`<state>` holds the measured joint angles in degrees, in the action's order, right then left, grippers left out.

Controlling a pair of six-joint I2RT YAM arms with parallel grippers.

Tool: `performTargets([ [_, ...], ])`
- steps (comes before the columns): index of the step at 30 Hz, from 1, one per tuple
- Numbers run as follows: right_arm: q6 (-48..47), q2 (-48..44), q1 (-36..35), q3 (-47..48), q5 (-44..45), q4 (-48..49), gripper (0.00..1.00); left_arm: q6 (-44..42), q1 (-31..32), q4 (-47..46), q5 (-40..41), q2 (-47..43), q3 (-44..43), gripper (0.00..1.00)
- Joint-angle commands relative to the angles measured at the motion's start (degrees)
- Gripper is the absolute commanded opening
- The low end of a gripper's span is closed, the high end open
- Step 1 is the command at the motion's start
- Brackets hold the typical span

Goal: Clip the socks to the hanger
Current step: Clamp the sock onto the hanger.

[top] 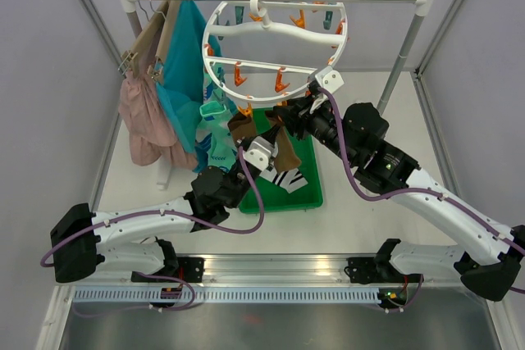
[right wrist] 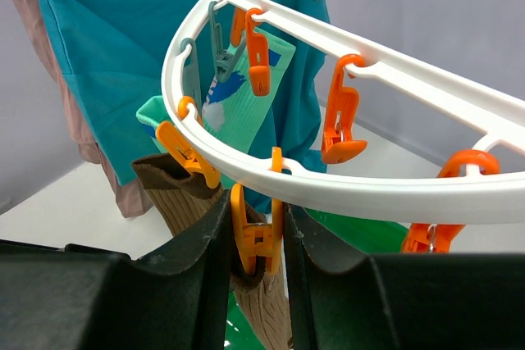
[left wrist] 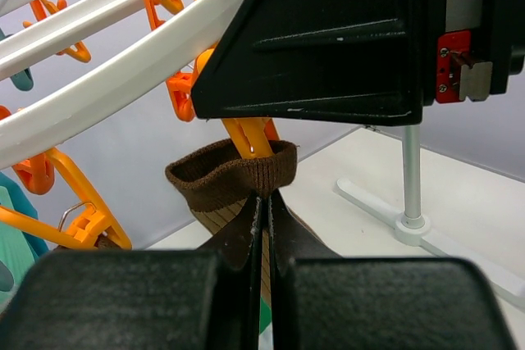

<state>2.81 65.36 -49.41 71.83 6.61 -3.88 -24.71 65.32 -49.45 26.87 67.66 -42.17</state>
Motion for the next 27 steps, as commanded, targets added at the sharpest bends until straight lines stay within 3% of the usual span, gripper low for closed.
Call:
performTargets([
  [1, 0.1, 0.2, -0.2, 1.9, 0.3, 1.2, 0.0, 2.3, -0.2, -2.1, -0.9, -0.3, -2.3, 0.02],
  [17, 1.5, -0.8, -0.2, 1.1, 0.1, 0.5, 0.03, 2.5, -0.3, -1.8, -0.8, 0.7, -3.8, 0.02],
  [20, 2.1, -1.5, -0.3, 0.4, 0.8, 0.7, 0.16, 2.7, -0.2, -1.4, -0.7, 0.5, -3.8, 0.02],
  [21, 2.3, -1.7, -0.2, 0.2, 0.9, 0.8, 0.26, 2.9, -0.2, -1.2, -0.6, 0.5, -4.0, 0.02],
  [23, 2.7, -2.3, -0.2, 0.1, 1.0, 0.8, 0.37, 3.4, -0.2, 0.0, -0.4, 0.3, -4.2, 0.02],
  [27, 3.6, -2.9, -0.2, -0.2, 1.3, 0.6, 0.49, 4.5, -0.2, 1.8, 0.0, -0.6, -4.5, 0.02],
])
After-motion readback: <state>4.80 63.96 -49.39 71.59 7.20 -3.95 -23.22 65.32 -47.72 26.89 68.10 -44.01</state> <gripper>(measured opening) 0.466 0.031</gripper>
